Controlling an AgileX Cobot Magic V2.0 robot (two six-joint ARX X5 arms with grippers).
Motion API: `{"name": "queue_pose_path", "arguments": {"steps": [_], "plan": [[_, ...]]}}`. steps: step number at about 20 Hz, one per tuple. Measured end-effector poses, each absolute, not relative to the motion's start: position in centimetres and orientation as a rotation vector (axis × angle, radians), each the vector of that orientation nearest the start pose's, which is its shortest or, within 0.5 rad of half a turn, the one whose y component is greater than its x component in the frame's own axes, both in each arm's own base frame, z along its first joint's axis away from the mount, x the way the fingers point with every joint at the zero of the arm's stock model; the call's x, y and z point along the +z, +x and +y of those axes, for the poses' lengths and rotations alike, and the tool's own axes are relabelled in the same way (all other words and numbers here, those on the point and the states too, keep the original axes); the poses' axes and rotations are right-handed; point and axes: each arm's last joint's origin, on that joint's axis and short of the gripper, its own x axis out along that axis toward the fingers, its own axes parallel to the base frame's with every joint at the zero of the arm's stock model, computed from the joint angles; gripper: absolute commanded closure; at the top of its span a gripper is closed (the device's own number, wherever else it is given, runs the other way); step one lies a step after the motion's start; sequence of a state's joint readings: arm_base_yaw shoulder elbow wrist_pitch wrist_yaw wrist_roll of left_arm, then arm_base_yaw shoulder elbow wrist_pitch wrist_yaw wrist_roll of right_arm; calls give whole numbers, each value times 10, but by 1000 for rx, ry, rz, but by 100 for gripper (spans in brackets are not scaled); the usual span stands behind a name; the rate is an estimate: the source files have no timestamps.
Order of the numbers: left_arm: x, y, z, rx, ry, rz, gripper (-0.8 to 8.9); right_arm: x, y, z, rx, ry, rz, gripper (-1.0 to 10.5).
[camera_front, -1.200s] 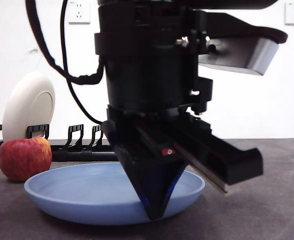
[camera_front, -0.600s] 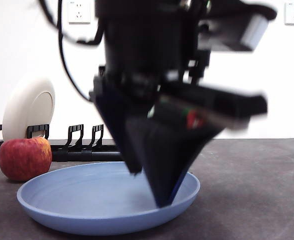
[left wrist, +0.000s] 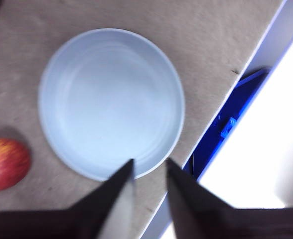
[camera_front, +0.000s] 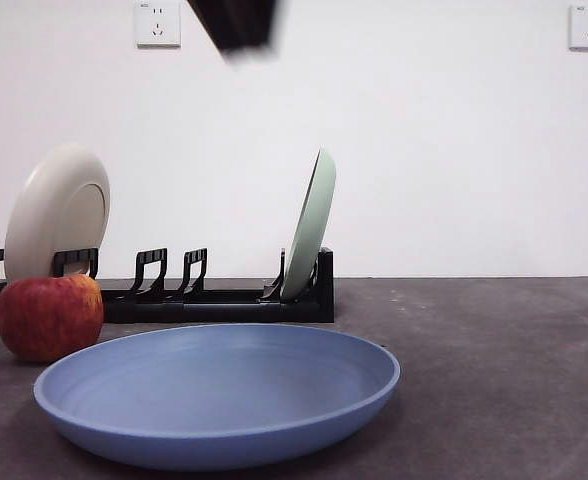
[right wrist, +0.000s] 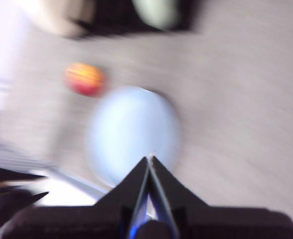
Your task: Take the blue plate from the plate rack,put the plate on the table,take the apple from the table,put the apple in the plate
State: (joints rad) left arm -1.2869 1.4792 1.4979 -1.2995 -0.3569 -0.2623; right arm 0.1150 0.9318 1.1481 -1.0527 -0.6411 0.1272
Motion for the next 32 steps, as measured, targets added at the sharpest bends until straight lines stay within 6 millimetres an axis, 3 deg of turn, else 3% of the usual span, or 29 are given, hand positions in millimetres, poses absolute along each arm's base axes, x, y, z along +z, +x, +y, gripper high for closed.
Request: {"name": "queue_pose_path", "arguments": {"steps": [4,7,9,12,14,17,18,20,22,24,29,32], "plan": [[386,69,-199,-648,506,866,822,357,178,67,860,356,848,948],[410,58,-159,-662,332,802,821,345,198,108,926,311,886,948],[421,50,-134,-677,240,765,821,336,208,139,935,254,940,947],[428,44,-115,-694,170,740,821,333,218,171,934,185,979,946],[432,40,-100,-701,121,720,820,335,228,205,935,100,997,945],[421,36,-85,-697,102,722,819,342,238,254,890,-91,985,932],[413,35,-81,-687,104,733,819,344,241,269,875,-158,977,868],[395,34,-72,-654,100,757,819,346,248,299,860,-258,958,658],[377,32,-62,-613,80,781,819,344,255,328,882,-297,932,360],[366,28,-50,-601,31,788,819,337,261,350,894,-322,902,208],[354,15,-11,-618,-123,728,820,303,270,389,907,-367,892,58],[352,8,7,-648,-185,688,820,272,277,405,911,-385,910,57]]}}
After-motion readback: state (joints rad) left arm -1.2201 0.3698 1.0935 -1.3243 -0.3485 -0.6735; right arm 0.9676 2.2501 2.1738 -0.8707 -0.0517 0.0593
